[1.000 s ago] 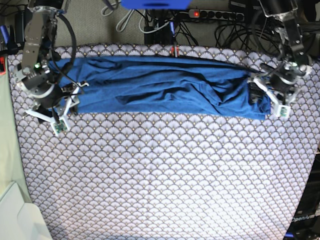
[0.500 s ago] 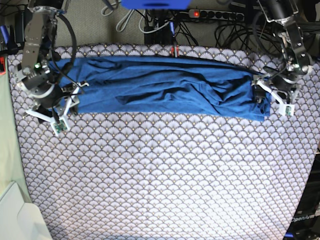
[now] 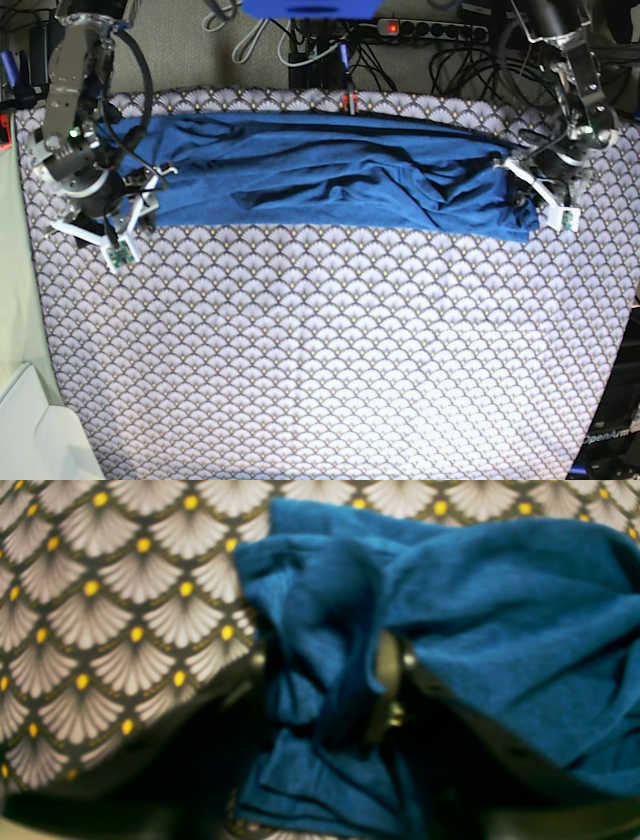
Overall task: Fold the T-shirt properly
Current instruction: 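Grasp the strip end with the left gripper and tuck it inward, then lift the strip end with the left gripper and fold it toward the right gripper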
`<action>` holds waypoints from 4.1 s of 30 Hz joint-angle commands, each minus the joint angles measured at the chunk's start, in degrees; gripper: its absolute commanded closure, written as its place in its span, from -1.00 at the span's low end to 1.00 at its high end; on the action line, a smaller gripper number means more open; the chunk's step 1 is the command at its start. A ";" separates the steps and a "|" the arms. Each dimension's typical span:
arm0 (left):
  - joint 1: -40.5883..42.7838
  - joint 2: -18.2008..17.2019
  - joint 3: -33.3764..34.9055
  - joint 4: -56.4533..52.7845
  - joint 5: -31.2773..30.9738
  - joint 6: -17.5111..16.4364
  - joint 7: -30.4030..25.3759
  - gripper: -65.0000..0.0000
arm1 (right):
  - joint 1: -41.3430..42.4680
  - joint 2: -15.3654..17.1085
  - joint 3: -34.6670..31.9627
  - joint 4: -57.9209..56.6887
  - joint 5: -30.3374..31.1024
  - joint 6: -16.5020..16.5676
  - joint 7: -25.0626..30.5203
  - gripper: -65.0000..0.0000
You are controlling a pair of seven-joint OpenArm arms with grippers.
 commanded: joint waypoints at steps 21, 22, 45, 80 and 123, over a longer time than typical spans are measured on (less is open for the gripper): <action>-0.08 -0.45 -0.23 15.68 2.27 0.93 7.28 0.97 | 0.78 0.30 0.19 -3.10 0.36 0.05 1.13 0.07; -0.08 -0.45 -0.23 15.76 2.27 0.93 7.54 0.97 | 0.78 0.30 0.19 -3.10 0.36 0.05 1.13 0.07; -0.08 -1.06 -0.58 8.82 2.36 0.93 7.45 -0.26 | 0.34 0.39 0.19 -2.84 0.36 0.05 1.13 0.07; -2.54 -1.06 -0.58 -1.20 -2.65 0.93 7.98 0.71 | 0.69 1.27 0.28 -3.01 0.36 0.05 1.13 0.07; 7.04 20.38 44.16 29.48 43.50 17.20 11.32 0.99 | 0.61 1.00 0.28 -2.84 0.36 0.05 1.04 0.07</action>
